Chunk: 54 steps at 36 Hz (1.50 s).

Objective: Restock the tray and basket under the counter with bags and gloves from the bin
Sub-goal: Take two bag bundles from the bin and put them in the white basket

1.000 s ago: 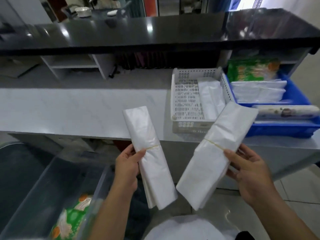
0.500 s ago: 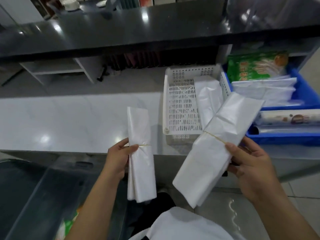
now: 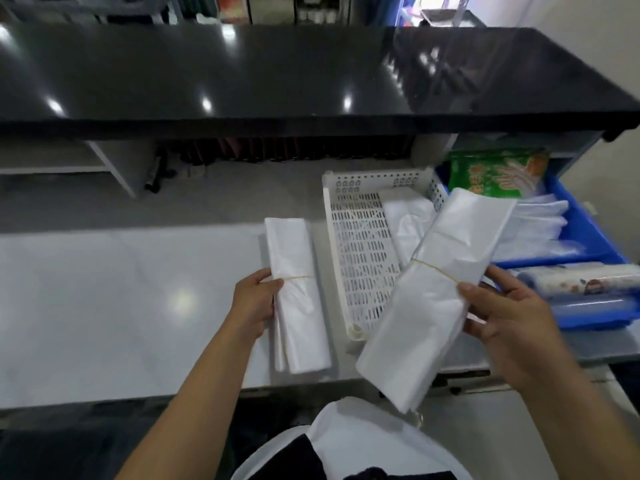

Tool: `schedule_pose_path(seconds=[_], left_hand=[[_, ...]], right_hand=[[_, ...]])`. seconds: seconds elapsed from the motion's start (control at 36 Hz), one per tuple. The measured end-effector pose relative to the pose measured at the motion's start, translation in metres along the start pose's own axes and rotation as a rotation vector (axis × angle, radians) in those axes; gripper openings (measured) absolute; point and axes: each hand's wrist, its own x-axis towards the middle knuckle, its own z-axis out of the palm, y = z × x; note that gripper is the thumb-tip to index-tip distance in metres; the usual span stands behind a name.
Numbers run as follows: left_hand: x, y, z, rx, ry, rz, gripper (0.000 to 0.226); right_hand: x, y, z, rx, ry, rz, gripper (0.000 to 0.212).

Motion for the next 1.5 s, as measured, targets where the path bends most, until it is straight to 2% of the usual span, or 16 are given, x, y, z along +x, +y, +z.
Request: schedule_pose_path(seconds=[0.08, 0.28, 0.33, 0.53, 0.58, 0.69, 0.83, 1.14, 1.25, 1.33, 1.42, 1.5], left_hand=[[0.013, 0.003, -0.001, 0.052, -0.017, -0.009, 0.034], [0.021, 0.007, -0.018, 0.426, -0.078, 0.091, 0.048], [0.02, 0.006, -0.022, 0.554, -0.098, 0.107, 0.052], [0.002, -0.012, -0.025, 0.782, -0.135, 0.204, 0.069], [0.001, -0.014, -0.024, 0.791, -0.136, 0.214, 0.07], [0.003, -0.012, -0.024, 0.757, -0.108, 0.191, 0.066], [0.004, -0.016, -0.019, 0.704, -0.036, 0.181, 0.062], [-0.002, -0.026, -0.005, 0.733, 0.064, 0.214, 0.059], [-0.002, -0.028, -0.004, 0.701, 0.084, 0.208, 0.057], [-0.003, -0.028, -0.004, 0.675, 0.098, 0.193, 0.057], [-0.003, -0.028, -0.003, 0.704, 0.104, 0.193, 0.058], [-0.004, -0.03, -0.003, 0.719, 0.122, 0.178, 0.058]], right_hand=[[0.013, -0.002, 0.015, -0.056, 0.029, 0.014, 0.035], [0.054, -0.023, 0.04, -0.16, 0.026, 0.013, 0.028], [0.07, -0.026, 0.048, -0.222, -0.009, 0.022, 0.031], [0.142, -0.022, 0.069, -0.469, -0.222, 0.159, 0.031], [0.162, -0.012, 0.074, -0.567, -0.25, 0.231, 0.04], [0.183, 0.017, 0.081, -0.863, -0.195, 0.288, 0.058], [0.165, 0.041, 0.082, -1.216, -0.255, 0.057, 0.079], [0.147, 0.052, 0.083, -1.4, -0.362, -0.054, 0.076], [0.15, 0.043, 0.084, -1.546, -0.392, -0.143, 0.076], [0.157, 0.038, 0.087, -1.626, -0.516, -0.231, 0.088], [0.167, 0.037, 0.09, -1.716, -0.706, -0.186, 0.102], [0.175, 0.04, 0.093, -1.737, -0.778, -0.157, 0.111]])
